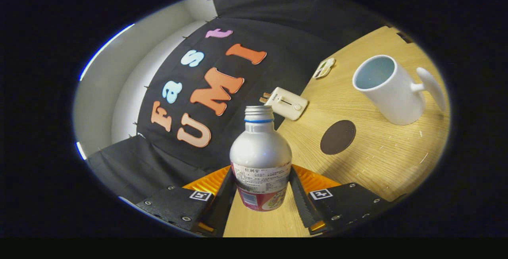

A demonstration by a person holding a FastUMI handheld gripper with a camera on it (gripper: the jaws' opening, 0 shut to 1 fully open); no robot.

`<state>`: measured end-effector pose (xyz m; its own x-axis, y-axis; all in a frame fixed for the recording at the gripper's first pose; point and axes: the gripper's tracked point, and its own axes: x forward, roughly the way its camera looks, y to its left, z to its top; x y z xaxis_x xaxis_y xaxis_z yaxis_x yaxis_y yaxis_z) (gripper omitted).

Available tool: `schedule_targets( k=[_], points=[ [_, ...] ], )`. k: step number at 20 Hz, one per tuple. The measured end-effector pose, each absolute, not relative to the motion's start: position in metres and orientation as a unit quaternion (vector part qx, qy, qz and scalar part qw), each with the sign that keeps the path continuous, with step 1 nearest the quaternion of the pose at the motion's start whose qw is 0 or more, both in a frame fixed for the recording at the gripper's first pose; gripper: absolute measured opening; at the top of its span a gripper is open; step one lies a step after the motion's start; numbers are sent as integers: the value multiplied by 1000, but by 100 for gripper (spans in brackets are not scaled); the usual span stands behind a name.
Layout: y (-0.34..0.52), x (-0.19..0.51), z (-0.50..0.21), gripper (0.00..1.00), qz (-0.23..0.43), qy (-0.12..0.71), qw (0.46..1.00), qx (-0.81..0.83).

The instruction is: Take the bottle from table, then pour the juice into the cup, finally place the bottle on the coaster

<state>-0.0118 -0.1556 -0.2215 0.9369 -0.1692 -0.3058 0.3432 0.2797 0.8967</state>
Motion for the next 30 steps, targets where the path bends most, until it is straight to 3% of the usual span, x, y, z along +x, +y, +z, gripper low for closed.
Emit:
schedule_targets(
  k=[8,20,30],
  points=[
    [-184,-12,-216,74,-197,26,716,669],
    [-218,-26,-227,74,-240,-12,641,729],
    [-234,-28,-221,74,-239,-49,584,774]
  ],
)
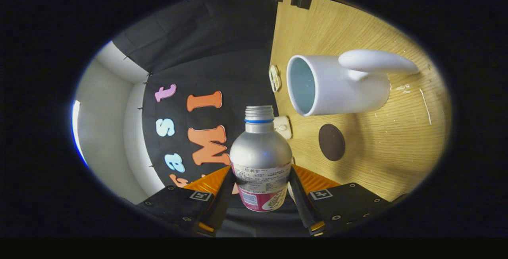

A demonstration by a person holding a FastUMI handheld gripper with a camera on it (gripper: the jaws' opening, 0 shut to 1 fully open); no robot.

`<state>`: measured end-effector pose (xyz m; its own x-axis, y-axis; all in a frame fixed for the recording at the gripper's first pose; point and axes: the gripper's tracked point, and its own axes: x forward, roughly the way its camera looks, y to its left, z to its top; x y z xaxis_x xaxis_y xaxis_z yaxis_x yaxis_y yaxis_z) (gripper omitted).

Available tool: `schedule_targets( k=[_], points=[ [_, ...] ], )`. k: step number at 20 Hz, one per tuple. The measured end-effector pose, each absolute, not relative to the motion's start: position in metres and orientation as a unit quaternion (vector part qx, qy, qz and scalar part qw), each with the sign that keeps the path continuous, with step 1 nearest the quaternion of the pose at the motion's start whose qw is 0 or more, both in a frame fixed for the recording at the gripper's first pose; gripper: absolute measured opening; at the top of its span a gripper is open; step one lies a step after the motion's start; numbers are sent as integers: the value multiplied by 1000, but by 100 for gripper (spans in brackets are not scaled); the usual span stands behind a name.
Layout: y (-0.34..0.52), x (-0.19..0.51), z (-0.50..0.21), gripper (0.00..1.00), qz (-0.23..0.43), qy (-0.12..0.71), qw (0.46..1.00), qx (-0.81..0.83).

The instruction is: Take the bottle from table, then pour the juice into the cup, finally place the bottle on the coaster

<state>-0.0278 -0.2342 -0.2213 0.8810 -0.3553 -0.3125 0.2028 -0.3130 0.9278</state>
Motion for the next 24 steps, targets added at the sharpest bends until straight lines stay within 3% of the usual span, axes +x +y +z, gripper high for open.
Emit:
schedule_targets(
  k=[10,24],
  points=[
    [-246,-33,-222,74,-242,-77,541,802],
    [-255,-31,-208,74,-235,-106,525,811]
  ],
)
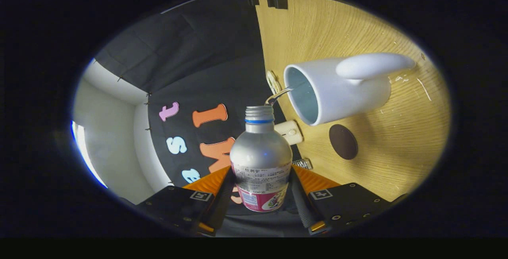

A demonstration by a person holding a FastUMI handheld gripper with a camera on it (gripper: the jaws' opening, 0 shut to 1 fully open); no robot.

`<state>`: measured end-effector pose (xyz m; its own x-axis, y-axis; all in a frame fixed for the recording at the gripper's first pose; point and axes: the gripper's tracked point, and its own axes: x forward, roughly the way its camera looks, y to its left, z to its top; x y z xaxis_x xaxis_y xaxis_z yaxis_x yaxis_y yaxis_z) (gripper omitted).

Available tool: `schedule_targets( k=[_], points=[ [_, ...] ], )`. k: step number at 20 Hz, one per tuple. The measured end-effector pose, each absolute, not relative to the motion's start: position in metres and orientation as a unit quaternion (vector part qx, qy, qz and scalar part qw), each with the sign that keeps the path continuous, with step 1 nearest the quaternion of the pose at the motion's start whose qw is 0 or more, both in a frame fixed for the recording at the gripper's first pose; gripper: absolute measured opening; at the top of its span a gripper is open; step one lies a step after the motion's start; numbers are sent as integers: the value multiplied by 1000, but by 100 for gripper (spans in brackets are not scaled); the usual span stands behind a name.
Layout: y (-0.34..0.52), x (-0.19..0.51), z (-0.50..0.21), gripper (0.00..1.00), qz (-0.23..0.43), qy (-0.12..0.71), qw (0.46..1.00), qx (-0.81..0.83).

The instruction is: Take the bottle from table, then pour the juice into the cup, finally place the bottle on the coaster

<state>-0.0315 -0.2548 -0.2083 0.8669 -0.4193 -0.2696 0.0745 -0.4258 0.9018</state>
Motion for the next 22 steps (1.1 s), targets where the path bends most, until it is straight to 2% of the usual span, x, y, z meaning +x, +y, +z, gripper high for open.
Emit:
schedule_targets(
  k=[22],
  points=[
    [-269,-40,-180,74,-223,-147,476,838]
  ],
)
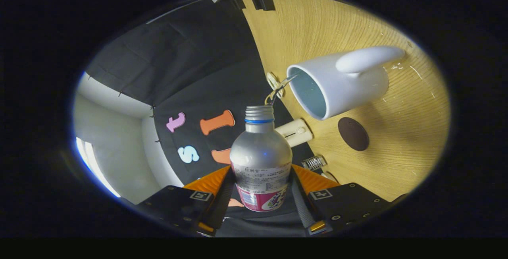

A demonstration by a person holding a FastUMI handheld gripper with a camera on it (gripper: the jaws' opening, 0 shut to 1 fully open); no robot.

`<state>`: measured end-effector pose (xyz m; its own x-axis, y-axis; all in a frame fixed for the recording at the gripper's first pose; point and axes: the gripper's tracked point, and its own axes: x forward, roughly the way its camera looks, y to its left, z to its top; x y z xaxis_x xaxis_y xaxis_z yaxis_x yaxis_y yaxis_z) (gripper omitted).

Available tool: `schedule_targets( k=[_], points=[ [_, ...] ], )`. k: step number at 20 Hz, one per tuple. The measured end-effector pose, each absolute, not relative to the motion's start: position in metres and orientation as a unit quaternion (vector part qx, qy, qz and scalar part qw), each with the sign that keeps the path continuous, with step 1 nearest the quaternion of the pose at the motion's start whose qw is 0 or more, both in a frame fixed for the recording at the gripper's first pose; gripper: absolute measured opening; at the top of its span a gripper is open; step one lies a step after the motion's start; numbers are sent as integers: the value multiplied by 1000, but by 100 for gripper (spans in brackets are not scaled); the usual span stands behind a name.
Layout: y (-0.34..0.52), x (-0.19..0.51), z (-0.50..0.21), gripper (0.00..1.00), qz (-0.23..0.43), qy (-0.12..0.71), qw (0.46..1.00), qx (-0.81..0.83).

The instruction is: Take the bottle from table, then pour the juice into the cup, finally place the bottle on the coaster

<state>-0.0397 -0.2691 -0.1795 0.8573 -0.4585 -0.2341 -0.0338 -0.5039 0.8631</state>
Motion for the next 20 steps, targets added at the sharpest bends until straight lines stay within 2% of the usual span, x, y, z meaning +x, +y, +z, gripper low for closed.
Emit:
schedule_targets(
  k=[20],
  points=[
    [-266,-38,-171,74,-220,-151,431,862]
  ],
)
